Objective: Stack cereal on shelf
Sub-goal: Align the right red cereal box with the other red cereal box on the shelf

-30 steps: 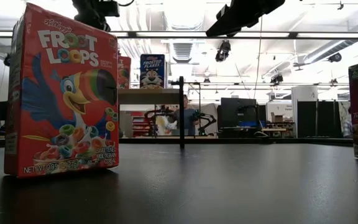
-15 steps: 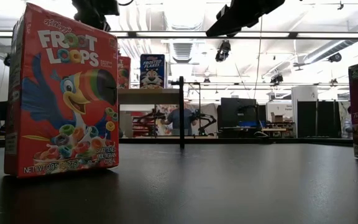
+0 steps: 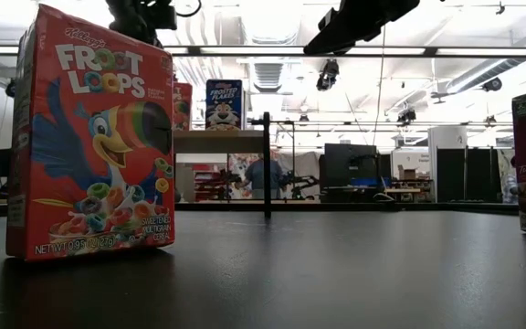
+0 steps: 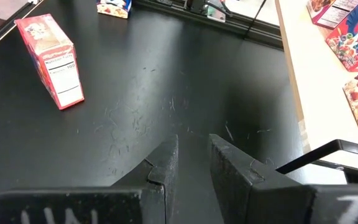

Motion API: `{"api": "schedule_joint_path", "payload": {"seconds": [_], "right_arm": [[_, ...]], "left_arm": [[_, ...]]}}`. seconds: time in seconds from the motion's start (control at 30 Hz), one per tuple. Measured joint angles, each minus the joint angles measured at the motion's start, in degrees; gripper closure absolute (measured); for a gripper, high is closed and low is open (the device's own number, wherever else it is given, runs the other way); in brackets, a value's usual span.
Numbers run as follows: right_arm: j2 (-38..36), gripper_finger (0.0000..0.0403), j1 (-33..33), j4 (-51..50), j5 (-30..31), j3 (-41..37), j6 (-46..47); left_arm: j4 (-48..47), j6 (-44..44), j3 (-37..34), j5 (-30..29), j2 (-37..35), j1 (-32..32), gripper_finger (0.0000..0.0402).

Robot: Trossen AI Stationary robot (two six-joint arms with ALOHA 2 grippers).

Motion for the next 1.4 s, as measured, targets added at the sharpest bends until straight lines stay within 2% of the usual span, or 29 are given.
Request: {"api": "schedule_joint_path", "payload": {"seconds": [0.13,0.37,0.53,1.07,1.17,1.33,1.4], "right_arm": [[0.0,0.0326,0.0,-0.09,0.0,0.0,0.0],[0.01,0.0326,0.0,-0.39,0.0,0.0,0.0],[0.02,0.0326,0.0,-0.43,0.0,0.0,0.0],[0.02,0.0326,0.0,-0.83,0.0,0.0,0.0],[0.02,0.0326,0.0,-0.83,0.0,0.0,0.0],[0.02,0.0326,0.0,-0.81,0.0,-0.15,0.0],[0.02,0.0326,0.0,-0.79,0.0,-0.15,-0.04]], "left_arm": [[0.03,-0.39,0.0,-2.3,0.43,0.03,0.0402],[0.03,-0.77,0.0,-2.75,0.65,0.03,0.0402],[0.22,-1.22,0.0,-6.88,0.61,0.05,0.0402],[0.32,-2.54,0.0,-9.68,-0.66,0.02,0.0401],[0.37,-2.72,0.02,-6.44,-1.31,-0.03,0.0401],[5.03,-2.61,0.02,6.96,-1.94,-0.11,0.0401],[9.13,-2.58,0.02,9.77,-1.95,-0.19,0.0401]]}}
